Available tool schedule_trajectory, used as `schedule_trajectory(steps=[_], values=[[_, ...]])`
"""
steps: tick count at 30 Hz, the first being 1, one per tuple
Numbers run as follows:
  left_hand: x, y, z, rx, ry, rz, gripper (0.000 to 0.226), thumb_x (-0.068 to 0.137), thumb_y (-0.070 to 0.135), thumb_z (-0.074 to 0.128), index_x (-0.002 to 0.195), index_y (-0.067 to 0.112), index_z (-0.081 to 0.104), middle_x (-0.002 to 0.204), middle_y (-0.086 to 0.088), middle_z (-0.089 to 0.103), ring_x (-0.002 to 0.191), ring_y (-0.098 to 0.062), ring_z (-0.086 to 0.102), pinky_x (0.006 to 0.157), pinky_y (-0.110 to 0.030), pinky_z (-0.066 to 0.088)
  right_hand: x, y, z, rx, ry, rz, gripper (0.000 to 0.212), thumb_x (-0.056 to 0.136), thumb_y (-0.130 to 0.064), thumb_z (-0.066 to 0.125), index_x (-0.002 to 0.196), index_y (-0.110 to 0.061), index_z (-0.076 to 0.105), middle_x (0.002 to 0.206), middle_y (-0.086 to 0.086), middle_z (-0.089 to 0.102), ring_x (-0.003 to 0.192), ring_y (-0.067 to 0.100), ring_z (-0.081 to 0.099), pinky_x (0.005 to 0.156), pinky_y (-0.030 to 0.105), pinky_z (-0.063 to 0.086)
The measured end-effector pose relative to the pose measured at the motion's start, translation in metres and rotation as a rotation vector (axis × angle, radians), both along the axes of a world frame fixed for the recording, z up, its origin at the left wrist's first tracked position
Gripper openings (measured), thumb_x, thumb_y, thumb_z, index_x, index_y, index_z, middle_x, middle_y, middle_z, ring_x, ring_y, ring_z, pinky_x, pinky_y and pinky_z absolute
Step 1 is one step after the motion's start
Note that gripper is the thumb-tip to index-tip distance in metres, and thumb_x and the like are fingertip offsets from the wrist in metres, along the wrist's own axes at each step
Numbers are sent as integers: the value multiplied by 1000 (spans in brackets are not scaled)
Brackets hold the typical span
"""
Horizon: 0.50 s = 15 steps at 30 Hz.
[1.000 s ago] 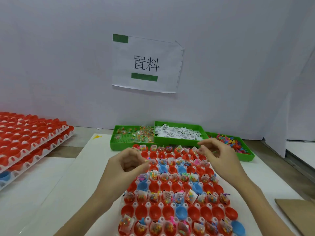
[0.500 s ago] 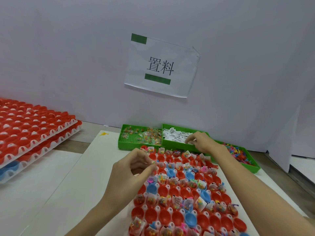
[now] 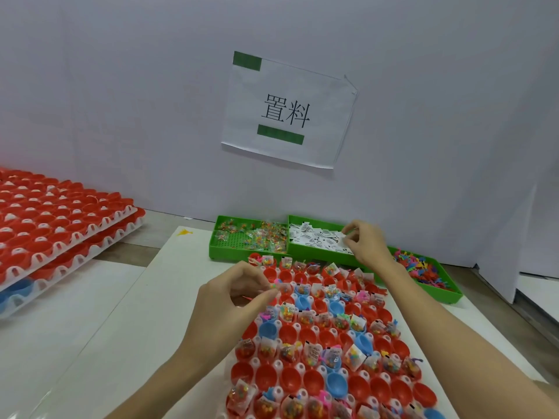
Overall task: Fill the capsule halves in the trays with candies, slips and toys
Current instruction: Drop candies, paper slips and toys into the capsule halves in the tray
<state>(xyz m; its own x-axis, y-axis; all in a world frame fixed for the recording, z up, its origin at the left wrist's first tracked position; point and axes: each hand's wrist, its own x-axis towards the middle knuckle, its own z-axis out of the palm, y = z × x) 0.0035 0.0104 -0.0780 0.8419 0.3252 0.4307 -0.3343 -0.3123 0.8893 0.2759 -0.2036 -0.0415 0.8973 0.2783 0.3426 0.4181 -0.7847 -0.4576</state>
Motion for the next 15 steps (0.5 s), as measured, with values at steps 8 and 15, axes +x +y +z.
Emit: schedule_trajectory(steps=[8,15], values=[[-2,0,5,-166,66,-103,7,81,24,81,85,30,80,84,1,78,80,-15,76,75,-17,58,-48,6,17,275,4,145,2,92,-19,74,91,-20,76,76,-5,76,65,7,73,59,23,54],[-5,-7,7,-302,136,-165,15,85,10,81,90,24,81,88,-5,80,83,-23,78,75,-19,59,-142,15,24,359,197,462,15,93,-12,73,107,-16,77,84,-3,78,75,15,76,70,21,60]])
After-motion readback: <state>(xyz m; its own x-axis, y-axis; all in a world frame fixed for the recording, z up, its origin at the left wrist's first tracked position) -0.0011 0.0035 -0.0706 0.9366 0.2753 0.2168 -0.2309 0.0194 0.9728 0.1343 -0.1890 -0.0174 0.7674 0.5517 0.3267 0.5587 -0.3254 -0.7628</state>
